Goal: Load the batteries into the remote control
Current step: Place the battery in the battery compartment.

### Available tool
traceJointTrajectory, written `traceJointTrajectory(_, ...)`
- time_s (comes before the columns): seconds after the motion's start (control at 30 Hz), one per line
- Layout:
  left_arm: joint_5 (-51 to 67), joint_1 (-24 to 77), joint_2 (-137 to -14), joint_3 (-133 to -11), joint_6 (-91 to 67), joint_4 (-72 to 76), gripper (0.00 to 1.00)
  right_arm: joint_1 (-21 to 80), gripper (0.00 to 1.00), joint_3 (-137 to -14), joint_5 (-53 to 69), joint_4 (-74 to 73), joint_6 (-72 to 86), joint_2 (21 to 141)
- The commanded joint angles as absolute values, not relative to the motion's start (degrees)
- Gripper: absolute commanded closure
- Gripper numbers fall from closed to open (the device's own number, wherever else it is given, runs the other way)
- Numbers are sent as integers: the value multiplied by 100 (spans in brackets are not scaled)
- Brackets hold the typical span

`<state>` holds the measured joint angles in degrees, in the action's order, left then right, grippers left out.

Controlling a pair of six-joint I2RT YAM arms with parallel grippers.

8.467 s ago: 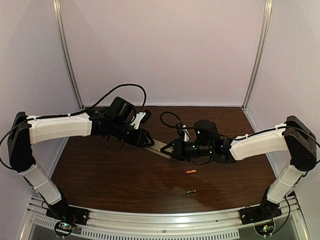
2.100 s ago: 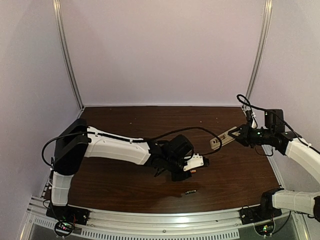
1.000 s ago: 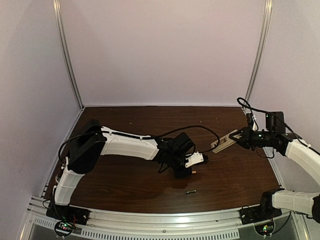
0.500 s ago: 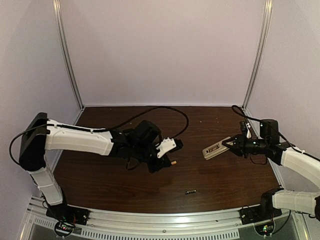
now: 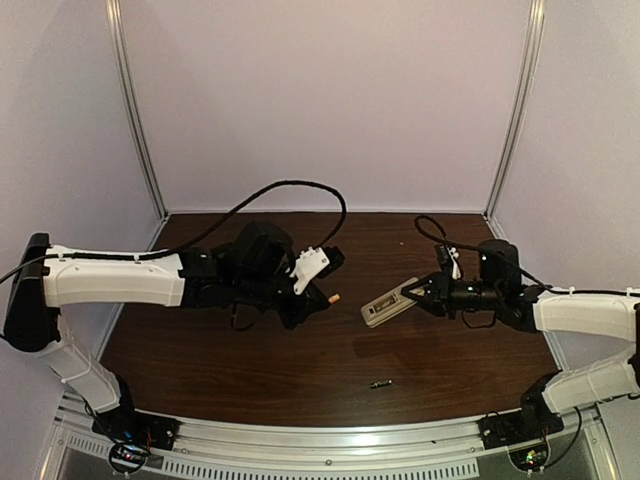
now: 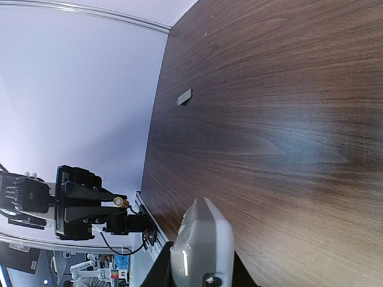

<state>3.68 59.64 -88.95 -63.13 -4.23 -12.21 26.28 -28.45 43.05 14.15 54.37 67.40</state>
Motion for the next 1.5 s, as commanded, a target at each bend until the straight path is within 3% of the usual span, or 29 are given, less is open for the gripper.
traceJointTrajectory(0.0,159,6135,-9173,-6573,-485,-1421,100,2979,100,-2778,3947,2382,5994,7084)
traceJointTrajectory(0.6,298,6266,-9692,-6863,-336,-1717,100,3846,100,-2743,3943,4138,7123,8303)
traceJointTrajectory(1.4,97,6283,-10290,-7387,-242,-2243,100,4025,100,-2679,4033,4984,7694,8754)
traceJointTrajectory(1.47,97,6284,-10301,-7416,-240,-2258,96,4025,100,-2672,4043,5042,7735,8772)
